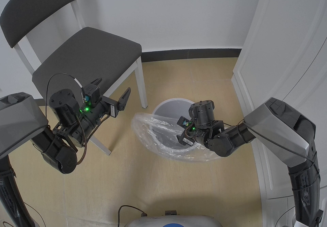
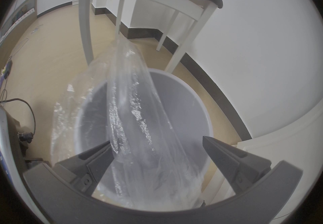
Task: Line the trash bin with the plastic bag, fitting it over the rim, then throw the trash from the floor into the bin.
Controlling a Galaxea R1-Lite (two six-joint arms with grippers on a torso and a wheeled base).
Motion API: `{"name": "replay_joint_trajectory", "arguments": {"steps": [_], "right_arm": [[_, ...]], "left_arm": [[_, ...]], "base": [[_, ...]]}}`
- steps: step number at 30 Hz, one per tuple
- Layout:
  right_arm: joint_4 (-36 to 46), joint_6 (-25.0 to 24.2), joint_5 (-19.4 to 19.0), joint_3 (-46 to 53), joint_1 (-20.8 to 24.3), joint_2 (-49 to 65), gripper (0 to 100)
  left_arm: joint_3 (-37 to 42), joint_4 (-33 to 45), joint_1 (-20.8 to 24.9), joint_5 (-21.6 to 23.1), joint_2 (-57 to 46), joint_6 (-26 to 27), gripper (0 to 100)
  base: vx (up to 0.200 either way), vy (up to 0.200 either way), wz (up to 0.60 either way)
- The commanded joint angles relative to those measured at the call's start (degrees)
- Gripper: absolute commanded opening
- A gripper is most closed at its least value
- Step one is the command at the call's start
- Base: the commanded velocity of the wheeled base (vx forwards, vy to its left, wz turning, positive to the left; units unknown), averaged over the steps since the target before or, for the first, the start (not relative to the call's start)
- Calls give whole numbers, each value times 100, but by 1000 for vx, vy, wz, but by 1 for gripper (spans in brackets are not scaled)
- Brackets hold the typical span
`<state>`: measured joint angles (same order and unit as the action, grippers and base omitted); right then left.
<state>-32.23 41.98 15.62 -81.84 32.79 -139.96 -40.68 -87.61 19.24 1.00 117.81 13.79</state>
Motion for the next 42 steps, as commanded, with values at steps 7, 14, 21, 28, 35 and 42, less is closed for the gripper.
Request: {"name": "replay_joint_trajectory", "arguments": {"steps": [7,14,21,28,35,42], "right_arm": [[-2,12,-6,-280,-106,-84,100],[6,3,-6,-342,-106,30,0],[745,-6,-15,-1520,-265,-31,0],[1641,-59,-15,-3276,-590,-682,0],[1562,-68,-32,-3276,-845,-1086,0],[217,-85,126,-3276,-897,-1464,0]], "left_arm": [[-10,-1,10,6,49,1,100],[7,-1,10,-3,49,10,100],[-10,-1,19,-3,75,10,100],[-54,-1,19,-12,181,19,100],[-107,-1,19,-21,339,168,100],[-160,-1,27,-30,445,238,100]], "base": [[0,0,0],[0,0,0],[0,0,0],[0,0,0],[0,0,0],[0,0,0]]}}
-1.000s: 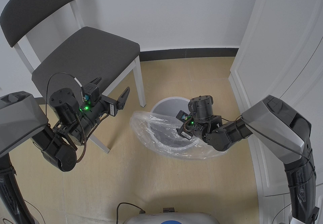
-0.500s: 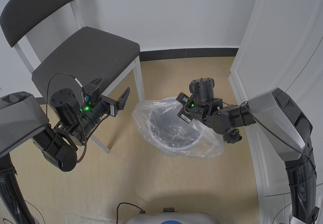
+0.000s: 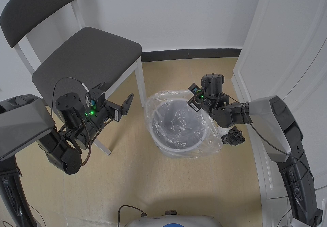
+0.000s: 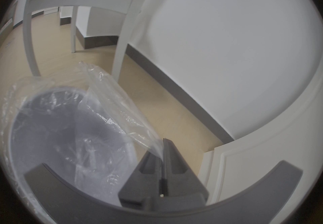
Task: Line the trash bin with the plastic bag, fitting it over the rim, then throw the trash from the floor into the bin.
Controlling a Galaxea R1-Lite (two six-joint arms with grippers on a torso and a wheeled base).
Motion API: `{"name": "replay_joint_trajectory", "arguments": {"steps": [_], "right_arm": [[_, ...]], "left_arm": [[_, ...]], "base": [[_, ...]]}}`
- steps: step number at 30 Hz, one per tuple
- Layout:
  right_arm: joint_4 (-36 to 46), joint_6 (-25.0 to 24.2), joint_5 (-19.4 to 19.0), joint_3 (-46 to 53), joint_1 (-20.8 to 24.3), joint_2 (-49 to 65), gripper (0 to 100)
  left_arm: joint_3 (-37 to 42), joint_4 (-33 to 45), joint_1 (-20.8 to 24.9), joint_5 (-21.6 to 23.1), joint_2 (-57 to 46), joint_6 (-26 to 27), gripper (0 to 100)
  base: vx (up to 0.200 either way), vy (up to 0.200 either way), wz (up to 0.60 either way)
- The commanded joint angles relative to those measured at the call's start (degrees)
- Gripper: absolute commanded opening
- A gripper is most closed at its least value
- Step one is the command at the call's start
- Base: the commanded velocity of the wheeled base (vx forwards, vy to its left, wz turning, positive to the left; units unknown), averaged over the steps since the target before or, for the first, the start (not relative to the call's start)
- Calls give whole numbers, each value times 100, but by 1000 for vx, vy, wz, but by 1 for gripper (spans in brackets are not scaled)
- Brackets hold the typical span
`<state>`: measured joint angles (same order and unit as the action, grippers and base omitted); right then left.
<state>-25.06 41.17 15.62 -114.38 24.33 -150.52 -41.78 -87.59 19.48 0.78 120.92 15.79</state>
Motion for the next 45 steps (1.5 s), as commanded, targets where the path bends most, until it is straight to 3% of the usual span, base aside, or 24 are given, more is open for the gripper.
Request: {"name": "replay_joint_trajectory", "arguments": {"steps": [1,8,24,25,38,45], "right_arm": [[-579,-3,179,-21,-51,-426,0],[-1194,58,548,-21,-227,-593,0],[-1387,58,600,-21,-385,-637,0],[-1387,58,600,-21,-377,-637,100],[-1352,-645,513,144,-157,-30,100],[-737,-2262,328,1322,-131,769,100]], "left_arm": [[-50,-4,3,-8,134,39,100],[-32,-4,3,-8,160,56,100],[-41,-4,3,-8,169,65,100],[-32,-4,3,-8,169,65,100],[-41,-4,3,-8,257,65,100],[-217,-4,109,1,459,30,100]], "base": [[0,0,0],[0,0,0],[0,0,0],[0,0,0],[0,0,0],[0,0,0]]}}
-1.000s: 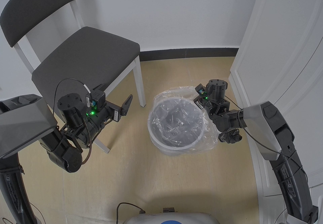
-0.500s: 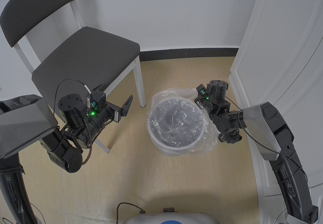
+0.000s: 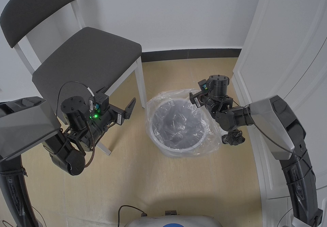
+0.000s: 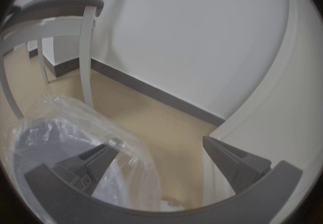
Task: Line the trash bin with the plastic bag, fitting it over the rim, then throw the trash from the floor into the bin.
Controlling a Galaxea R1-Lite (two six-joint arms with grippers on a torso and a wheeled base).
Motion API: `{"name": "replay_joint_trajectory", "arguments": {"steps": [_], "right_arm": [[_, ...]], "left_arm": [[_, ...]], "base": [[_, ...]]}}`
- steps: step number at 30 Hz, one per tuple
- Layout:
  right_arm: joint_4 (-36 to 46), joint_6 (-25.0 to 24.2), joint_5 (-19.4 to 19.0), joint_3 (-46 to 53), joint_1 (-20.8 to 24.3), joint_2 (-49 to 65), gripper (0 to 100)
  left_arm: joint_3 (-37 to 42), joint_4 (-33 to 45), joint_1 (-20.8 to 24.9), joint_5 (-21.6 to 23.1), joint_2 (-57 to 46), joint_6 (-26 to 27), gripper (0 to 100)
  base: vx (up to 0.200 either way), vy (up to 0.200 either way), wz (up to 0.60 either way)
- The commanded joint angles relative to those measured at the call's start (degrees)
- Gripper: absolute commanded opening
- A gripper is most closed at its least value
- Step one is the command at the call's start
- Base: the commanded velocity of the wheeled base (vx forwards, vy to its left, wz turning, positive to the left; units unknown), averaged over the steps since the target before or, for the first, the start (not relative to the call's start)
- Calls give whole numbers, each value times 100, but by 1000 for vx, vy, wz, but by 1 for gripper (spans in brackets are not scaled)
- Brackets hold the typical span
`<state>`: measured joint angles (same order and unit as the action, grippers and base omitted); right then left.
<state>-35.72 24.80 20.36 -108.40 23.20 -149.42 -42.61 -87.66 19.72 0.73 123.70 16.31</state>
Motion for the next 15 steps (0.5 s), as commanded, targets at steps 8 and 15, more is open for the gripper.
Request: {"name": "replay_joint_trajectory", "arguments": {"steps": [8,15], "right_arm": [[478,-1732,-463,1647,-105,941,100],[452,-3438,-621,2429,-237,1442,100]], "left_arm": [[-266,4,251,-29,489,-67,100],[-899,30,664,-433,1007,-717,100]], "base": [[0,0,0],[0,0,0]]}}
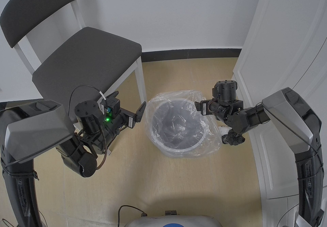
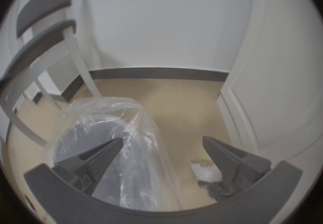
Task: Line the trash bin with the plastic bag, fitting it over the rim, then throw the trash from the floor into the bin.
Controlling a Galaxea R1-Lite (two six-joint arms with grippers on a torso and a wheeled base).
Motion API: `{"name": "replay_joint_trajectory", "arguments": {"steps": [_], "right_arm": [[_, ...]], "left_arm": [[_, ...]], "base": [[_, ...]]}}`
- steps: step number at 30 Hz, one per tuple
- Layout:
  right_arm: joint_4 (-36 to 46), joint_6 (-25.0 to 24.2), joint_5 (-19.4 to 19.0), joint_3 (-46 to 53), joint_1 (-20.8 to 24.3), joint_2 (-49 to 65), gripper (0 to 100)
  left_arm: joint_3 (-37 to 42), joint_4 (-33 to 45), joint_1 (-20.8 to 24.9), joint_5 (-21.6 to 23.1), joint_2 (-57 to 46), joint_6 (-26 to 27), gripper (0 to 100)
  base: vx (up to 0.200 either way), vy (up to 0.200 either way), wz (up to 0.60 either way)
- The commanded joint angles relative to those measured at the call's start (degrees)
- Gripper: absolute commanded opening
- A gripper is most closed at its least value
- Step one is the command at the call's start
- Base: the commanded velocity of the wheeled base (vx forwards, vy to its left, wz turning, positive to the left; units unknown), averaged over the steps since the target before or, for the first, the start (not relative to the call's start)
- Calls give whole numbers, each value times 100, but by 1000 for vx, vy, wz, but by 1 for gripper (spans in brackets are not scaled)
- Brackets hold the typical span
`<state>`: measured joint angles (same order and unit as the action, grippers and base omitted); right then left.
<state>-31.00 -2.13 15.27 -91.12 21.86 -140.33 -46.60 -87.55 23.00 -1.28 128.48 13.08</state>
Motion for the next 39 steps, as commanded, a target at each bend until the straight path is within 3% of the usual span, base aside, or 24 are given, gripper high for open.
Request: {"name": "replay_joint_trajectory", "arguments": {"steps": [1,2,3,8,17,22,32,39], "right_arm": [[-20,-745,-112,701,-103,533,100],[-134,-1254,-104,1053,-76,647,100],[-249,-1465,-95,1202,-41,656,100],[-1233,-2010,-42,1607,135,515,100],[-2085,-2256,-25,1633,108,181,100],[-2472,-2283,-33,1589,73,-144,100],[-2516,-2309,-16,1202,-24,-390,100],[-2507,-2327,213,622,-50,-830,100]], "left_arm": [[-499,19,336,-232,529,-394,100],[-762,37,407,-373,714,-491,100],[-894,45,415,-470,819,-499,100],[-1483,54,459,-874,1355,-640,100],[-2388,300,521,-1393,2138,-763,100],[-2415,371,512,-1577,2173,-746,100],[-2503,485,310,-1621,2243,-438,100],[-2924,748,205,-1937,2419,-394,100]], "base": [[0,0,0],[0,0,0],[0,0,0],[0,0,0],[0,0,0],[0,0,0],[0,0,0],[0,0,0]]}}
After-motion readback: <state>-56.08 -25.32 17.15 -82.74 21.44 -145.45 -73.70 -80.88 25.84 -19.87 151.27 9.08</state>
